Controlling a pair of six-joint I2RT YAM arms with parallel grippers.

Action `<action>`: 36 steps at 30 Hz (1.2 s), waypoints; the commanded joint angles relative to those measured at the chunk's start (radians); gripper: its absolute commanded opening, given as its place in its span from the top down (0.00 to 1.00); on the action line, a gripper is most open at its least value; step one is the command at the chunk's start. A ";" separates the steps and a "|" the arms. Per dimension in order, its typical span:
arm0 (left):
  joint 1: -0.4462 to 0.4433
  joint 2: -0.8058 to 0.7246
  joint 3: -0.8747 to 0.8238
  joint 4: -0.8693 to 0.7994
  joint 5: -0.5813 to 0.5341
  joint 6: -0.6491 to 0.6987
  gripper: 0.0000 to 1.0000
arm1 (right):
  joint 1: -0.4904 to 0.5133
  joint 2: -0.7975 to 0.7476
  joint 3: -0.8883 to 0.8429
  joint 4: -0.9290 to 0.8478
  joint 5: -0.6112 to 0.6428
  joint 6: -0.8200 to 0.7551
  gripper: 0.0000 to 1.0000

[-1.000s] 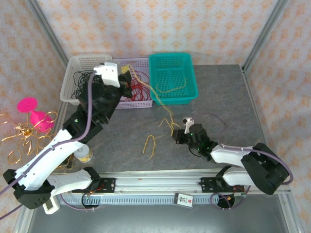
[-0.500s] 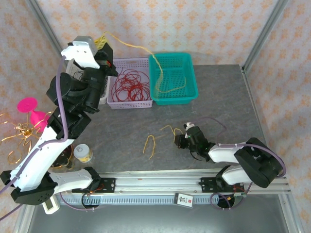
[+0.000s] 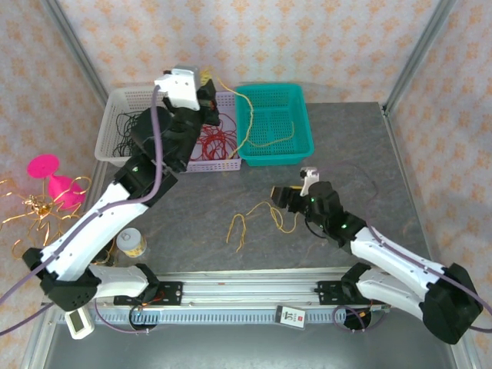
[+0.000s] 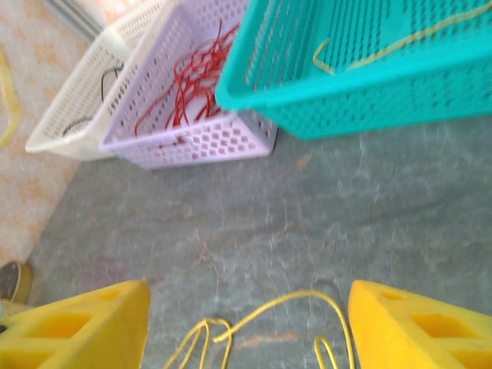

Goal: Untangle the cables

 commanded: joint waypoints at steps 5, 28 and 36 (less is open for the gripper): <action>0.033 0.269 0.109 0.119 -0.137 -0.026 1.00 | -0.086 -0.060 0.165 -0.310 0.096 -0.050 0.31; 0.136 0.936 0.696 0.043 -0.093 -0.254 1.00 | -0.104 -0.327 0.151 -0.539 0.157 0.022 0.29; 0.154 0.778 0.573 0.066 0.048 -0.338 1.00 | -0.104 -0.304 0.148 -0.503 0.140 0.019 0.29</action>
